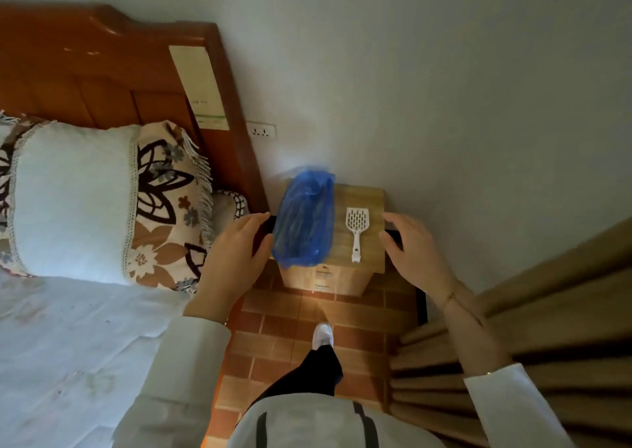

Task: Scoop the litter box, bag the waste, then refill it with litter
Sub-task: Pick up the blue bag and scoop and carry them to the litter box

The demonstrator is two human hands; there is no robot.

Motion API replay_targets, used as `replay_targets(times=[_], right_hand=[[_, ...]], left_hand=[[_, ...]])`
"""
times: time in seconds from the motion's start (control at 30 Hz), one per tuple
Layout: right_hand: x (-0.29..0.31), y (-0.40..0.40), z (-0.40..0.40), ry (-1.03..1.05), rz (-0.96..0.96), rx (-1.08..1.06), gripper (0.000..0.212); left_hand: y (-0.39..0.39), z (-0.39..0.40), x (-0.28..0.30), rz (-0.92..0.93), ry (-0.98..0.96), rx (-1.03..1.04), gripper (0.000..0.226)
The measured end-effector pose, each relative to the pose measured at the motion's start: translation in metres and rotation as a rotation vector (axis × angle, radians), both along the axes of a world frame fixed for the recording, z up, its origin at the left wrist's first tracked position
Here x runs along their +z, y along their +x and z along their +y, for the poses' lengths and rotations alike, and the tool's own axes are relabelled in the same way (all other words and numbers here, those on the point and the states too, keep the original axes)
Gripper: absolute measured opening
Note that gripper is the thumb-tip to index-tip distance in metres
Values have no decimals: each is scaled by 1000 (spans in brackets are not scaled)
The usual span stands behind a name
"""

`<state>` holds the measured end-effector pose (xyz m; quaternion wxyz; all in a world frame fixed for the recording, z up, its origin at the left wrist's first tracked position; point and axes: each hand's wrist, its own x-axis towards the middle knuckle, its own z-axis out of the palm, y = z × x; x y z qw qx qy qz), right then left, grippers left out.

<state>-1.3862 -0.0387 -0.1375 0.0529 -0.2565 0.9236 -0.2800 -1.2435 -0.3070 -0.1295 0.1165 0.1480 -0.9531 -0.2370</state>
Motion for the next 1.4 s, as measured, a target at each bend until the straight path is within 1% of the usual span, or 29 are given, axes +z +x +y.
replay_targets(times=[0.17, 0.27, 0.33, 0.4, 0.47, 0.53, 0.7, 0.8, 0.83, 0.93, 1.03, 1.13, 1.23, 1.3, 1.4], right_hand=[[-18, -89, -36, 1, -92, 1, 41], [-36, -127, -55, 2, -120, -5, 38], [-51, -147, -64, 21, -168, -14, 34], [-67, -166, -71, 37, -226, -23, 32], [-87, -184, -77, 66, -288, -34, 33], [-109, -200, -81, 110, -350, -55, 34], [-170, -235, -91, 224, -459, -83, 33], [-215, -251, -95, 280, -524, -122, 34], [-231, -256, -96, 292, -528, -134, 34], [-278, -266, -101, 331, -526, -157, 34], [-335, -273, -107, 362, -556, -183, 35], [-381, -278, -113, 380, -594, -234, 36], [-419, -279, -115, 389, -598, -286, 38], [-439, -278, -117, 369, -605, -328, 41], [-455, -274, -122, 376, -591, -400, 51]], left_hand=[[-85, -33, -7, 11, 20, 82, 35], [-121, -47, -23, -43, 9, 131, 32], [-141, -54, -39, -111, 39, 198, 30], [-158, -60, -57, -223, 62, 271, 32], [-173, -65, -78, -345, 125, 307, 34], [-184, -66, -99, -419, 218, 389, 29], [-208, -52, -151, -629, 317, 494, 31], [-213, -46, -204, -708, 437, 629, 40], [-214, -46, -222, -739, 471, 652, 45], [-218, -42, -255, -842, 580, 698, 56], [-225, -42, -298, -899, 709, 782, 67], [-225, -48, -341, -901, 902, 929, 78], [-224, -48, -369, -847, 1146, 1074, 76], [-224, -45, -385, -790, 1229, 1120, 75], [-221, -45, -406, -687, 1294, 1167, 76]])
